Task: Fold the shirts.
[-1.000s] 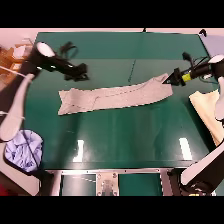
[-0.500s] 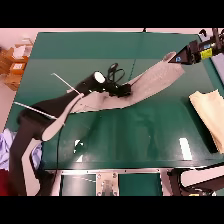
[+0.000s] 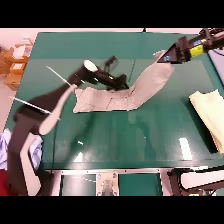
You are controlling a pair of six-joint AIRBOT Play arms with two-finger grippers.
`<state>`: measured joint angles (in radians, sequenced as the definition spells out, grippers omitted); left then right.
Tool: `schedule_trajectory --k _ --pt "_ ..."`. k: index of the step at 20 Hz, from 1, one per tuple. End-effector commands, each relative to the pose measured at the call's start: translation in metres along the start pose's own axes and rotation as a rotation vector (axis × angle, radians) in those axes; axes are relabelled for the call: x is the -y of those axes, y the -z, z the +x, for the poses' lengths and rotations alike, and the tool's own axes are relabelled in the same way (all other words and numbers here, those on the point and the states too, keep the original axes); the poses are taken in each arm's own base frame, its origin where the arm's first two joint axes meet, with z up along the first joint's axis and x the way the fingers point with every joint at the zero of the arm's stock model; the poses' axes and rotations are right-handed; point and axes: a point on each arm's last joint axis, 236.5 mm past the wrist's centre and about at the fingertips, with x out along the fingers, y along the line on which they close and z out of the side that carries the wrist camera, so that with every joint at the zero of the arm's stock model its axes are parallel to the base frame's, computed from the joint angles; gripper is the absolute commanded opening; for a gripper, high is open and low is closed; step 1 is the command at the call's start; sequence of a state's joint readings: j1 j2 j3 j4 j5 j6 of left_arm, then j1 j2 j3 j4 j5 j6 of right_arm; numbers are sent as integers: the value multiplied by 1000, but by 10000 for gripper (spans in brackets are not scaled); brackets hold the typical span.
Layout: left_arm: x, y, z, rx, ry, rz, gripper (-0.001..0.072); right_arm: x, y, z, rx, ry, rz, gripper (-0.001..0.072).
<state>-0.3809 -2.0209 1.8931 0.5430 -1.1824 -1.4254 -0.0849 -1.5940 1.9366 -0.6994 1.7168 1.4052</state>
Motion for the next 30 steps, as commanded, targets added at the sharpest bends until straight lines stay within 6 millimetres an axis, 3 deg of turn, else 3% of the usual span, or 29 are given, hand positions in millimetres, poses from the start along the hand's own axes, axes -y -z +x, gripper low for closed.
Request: schedule_trajectory --k 1,4,7,9,11,13,14,16,18,20,21,23,25,27,30 --pt "-26 2 -125 -39 -114 -27 16 -30 -15 58 34 -39 2 13" --pt "-68 -4 -247 102 -389 -30 17 -62 -27 143 109 -71 -10 13" --pt "-81 2 -331 226 -501 -68 17 -88 -25 242 151 -86 -23 14" --pt "-83 7 -361 274 -523 -87 17 -92 -9 313 148 -82 -13 13" --pt "-89 10 -375 293 -536 -95 17 -82 12 378 150 -60 19 46" --pt "-95 12 -378 285 -553 -88 17 -68 29 412 128 -52 68 394" --pt "-97 12 -377 282 -556 -88 17 -60 29 409 112 -45 73 418" --pt "-97 11 -377 281 -559 -75 17 -45 6 367 87 -62 90 417" --pt "-97 12 -377 276 -559 -68 17 -17 -31 294 103 -56 102 394" --pt "-97 12 -377 276 -559 -67 17 23 -47 225 116 -8 123 390" --pt "-97 12 -377 276 -559 -67 17 48 -44 194 96 31 158 417" --pt "-97 12 -377 275 -559 -67 17 92 -19 158 17 102 220 542" --pt "-97 12 -377 273 -558 -69 17 126 15 159 -62 127 313 543" --pt "-97 14 -377 269 -557 -74 17 153 48 180 -99 145 405 543" --pt "-97 13 -377 270 -557 -75 17 166 84 217 -141 130 472 543"
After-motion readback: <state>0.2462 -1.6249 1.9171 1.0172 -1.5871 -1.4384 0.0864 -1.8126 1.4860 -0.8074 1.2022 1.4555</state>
